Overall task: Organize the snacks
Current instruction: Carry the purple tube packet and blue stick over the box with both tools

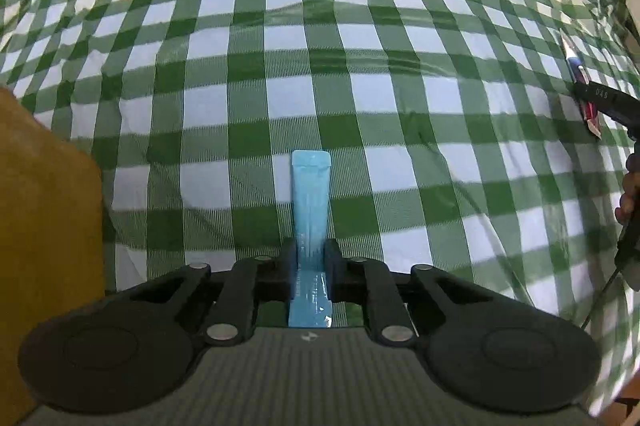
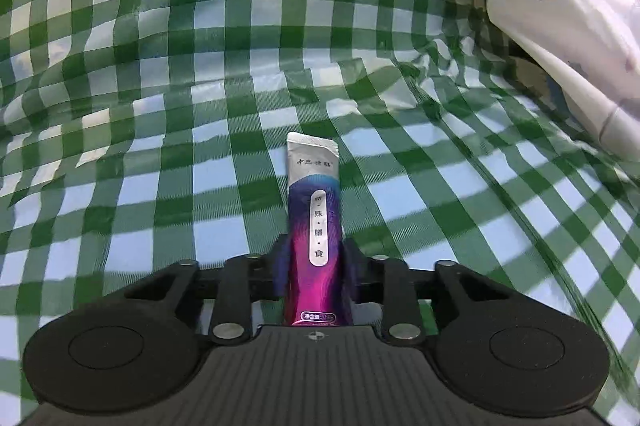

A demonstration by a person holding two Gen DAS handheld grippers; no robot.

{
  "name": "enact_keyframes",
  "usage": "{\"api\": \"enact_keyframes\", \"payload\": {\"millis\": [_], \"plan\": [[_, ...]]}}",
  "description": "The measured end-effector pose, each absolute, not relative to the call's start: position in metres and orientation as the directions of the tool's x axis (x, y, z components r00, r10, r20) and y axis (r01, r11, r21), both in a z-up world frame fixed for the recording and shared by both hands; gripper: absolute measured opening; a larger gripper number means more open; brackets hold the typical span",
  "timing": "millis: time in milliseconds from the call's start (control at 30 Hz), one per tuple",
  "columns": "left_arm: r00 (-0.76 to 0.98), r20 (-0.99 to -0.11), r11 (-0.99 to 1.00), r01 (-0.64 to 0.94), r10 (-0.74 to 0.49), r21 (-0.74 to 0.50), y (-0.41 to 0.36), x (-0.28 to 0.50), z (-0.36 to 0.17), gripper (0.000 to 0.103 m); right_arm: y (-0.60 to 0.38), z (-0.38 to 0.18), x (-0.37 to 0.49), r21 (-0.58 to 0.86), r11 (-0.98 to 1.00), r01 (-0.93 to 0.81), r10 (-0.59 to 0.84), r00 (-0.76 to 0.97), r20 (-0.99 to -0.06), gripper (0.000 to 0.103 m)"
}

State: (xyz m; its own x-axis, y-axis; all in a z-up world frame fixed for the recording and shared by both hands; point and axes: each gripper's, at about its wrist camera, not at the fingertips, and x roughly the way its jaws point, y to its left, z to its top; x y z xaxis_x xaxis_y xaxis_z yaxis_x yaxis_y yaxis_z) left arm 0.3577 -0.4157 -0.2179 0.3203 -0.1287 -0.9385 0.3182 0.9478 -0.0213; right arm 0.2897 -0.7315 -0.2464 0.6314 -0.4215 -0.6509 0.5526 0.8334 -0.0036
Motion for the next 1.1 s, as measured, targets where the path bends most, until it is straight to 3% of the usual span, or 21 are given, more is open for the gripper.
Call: {"api": "enact_keyframes", "payload": {"millis": [367,633,867,1100], "plan": [[0.392,-0.889,0.917,0.392,-0.237,-0.071,-0.378,0.292,-0.144,0.013,-0.670,-0.198,0.205,0.105,0.835,0.540,-0.343,0.661,-0.667,0.020],[0.453,-0.849,0.911,0.404,-0.273,-0.077,-0.322,0.227,-0.074,0.013,-0.572,-0.127,0.116,0.198,0.867,0.457,-0.267,0.762,-0.590,0.020],[0.541,-0.803,0.933,0.357,-0.250,-0.049,-0.248,0.173,-0.023,0.013,-0.470,-0.069,0.057,0.232,0.901,0.367,-0.205,0.830,-0.518,0.020],[0.606,-0.775,0.962,0.273,-0.180,-0.010,-0.159,0.114,0.001,0.013,-0.367,-0.043,0.009,0.269,0.934,0.233,-0.063,0.852,-0.520,0.020]]}}
